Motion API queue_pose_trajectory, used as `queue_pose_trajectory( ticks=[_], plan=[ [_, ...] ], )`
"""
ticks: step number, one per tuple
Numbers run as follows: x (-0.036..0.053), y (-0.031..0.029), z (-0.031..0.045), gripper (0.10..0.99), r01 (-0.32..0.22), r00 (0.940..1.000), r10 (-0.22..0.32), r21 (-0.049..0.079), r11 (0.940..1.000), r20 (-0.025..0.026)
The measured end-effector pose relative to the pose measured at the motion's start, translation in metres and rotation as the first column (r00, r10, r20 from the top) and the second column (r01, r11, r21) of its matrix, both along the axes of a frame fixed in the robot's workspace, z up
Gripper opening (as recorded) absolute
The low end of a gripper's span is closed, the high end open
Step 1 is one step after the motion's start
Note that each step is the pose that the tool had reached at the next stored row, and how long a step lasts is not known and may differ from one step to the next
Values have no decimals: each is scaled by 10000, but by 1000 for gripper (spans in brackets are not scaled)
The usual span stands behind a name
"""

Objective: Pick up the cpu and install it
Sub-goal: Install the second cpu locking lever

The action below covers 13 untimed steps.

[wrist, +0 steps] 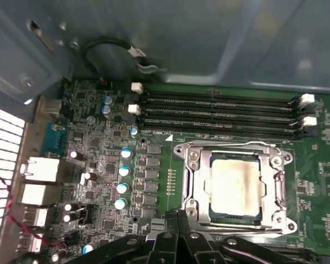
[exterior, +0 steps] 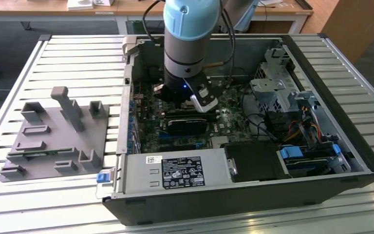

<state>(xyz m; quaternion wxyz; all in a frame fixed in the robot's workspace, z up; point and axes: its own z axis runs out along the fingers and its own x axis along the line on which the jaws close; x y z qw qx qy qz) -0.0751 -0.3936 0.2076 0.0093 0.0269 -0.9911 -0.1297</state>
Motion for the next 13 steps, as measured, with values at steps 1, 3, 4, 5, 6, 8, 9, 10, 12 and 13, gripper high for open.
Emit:
queue_pose_trajectory(
  ticks=[1, 3, 4, 5, 6, 8, 9, 10, 12, 13],
  plan=[
    [0, 1, 23, 106, -1, 10000, 1, -1, 10000, 1],
    [0, 1, 71, 106, -1, 10000, 1, 6, 10000, 4],
    [0, 1, 99, 106, -1, 10000, 1, 10, 10000, 3],
    [0, 1, 120, 106, 0, 10000, 0, 16, 10000, 4],
    [0, 1, 139, 106, -1, 10000, 1, 19, 10000, 5],
    [0, 1, 188, 106, -1, 10000, 1, 30, 10000, 9],
    [0, 1, 217, 106, -1, 10000, 1, 37, 10000, 10],
    [0, 1, 248, 106, 0, 10000, 0, 43, 10000, 12],
    [0, 1, 297, 106, -1, 10000, 1, 50, 10000, 12],
    [0, 2, 322, 106, -1, 10000, 1, 56, 10000, 12]
  ],
)
